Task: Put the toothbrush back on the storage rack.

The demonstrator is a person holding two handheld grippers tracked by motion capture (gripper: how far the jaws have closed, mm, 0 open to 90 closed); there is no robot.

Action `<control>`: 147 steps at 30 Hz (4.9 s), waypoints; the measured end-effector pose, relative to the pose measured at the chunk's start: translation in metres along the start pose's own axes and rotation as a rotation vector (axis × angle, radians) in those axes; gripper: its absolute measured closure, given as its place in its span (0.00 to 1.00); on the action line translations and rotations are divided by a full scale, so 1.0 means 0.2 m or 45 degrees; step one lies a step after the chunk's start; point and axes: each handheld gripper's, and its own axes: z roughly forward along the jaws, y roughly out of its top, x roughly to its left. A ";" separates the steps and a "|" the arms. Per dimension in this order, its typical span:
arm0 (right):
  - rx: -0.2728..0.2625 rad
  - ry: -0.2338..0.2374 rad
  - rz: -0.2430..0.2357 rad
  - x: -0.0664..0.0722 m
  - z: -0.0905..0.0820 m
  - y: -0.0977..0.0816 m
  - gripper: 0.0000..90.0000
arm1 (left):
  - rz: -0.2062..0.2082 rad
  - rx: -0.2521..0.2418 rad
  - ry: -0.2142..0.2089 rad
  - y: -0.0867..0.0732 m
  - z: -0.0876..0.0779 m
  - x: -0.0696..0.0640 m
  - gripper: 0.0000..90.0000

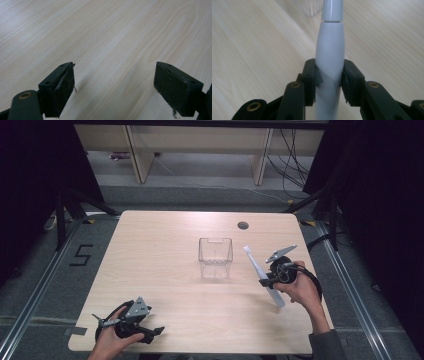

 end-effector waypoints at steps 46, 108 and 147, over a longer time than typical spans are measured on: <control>-0.654 -0.004 0.082 -0.06 -0.07 0.27 0.74 | -0.007 0.008 -0.005 0.00 0.01 0.00 0.19; -0.416 0.046 -0.025 0.13 0.33 0.73 0.74 | 0.001 0.011 -0.014 0.00 0.00 0.00 0.18; -0.159 0.008 -0.102 0.17 0.51 0.75 0.74 | -0.018 0.005 -0.014 -0.01 0.00 0.00 0.18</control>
